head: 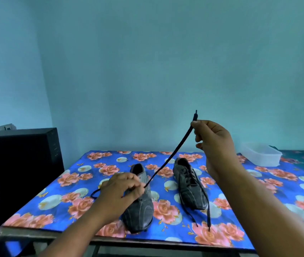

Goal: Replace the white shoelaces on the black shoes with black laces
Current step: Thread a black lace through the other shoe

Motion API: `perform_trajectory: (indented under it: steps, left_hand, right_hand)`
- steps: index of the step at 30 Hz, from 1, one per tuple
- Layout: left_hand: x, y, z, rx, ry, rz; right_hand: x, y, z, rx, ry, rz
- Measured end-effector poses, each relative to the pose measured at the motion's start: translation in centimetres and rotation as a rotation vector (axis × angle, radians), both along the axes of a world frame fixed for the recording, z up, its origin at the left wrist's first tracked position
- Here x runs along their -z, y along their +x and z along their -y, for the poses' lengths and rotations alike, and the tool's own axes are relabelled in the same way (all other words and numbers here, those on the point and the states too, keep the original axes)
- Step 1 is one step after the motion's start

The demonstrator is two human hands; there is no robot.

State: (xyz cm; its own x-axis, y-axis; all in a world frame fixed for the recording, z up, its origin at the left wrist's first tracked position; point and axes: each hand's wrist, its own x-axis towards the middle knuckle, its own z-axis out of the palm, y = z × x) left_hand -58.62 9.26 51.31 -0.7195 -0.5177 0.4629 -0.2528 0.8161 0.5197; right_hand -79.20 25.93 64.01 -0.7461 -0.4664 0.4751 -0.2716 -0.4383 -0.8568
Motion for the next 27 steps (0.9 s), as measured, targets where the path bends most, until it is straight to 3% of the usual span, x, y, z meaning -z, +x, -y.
perform_trajectory:
  steps: [3, 6, 12, 21, 27]
  left_hand:
    - [-2.1, -0.5, -1.8, 0.076, 0.083, -0.179]
    - [-3.8, -1.6, -3.5, 0.147, 0.325, -0.33]
    - [-2.4, -1.7, -3.2, 0.091, 0.573, -0.463]
    - [1.7, -1.1, -0.5, -0.032, 0.721, -0.488]
    - [4.0, -2.2, 2.9, -0.181, 0.636, -0.442]
  right_hand:
    - [3.3, 2.3, 0.7, -0.1, 0.085, -0.014]
    - [6.5, 4.8, 1.4, -0.229, 0.167, -0.073]
    - [11.1, 6.8, 3.4, -0.341, 0.275, -0.177]
    - [15.0, 6.4, 7.3, -0.491, 0.441, -0.139]
    - [17.4, 2.8, 11.0, -0.407, 0.542, -0.273]
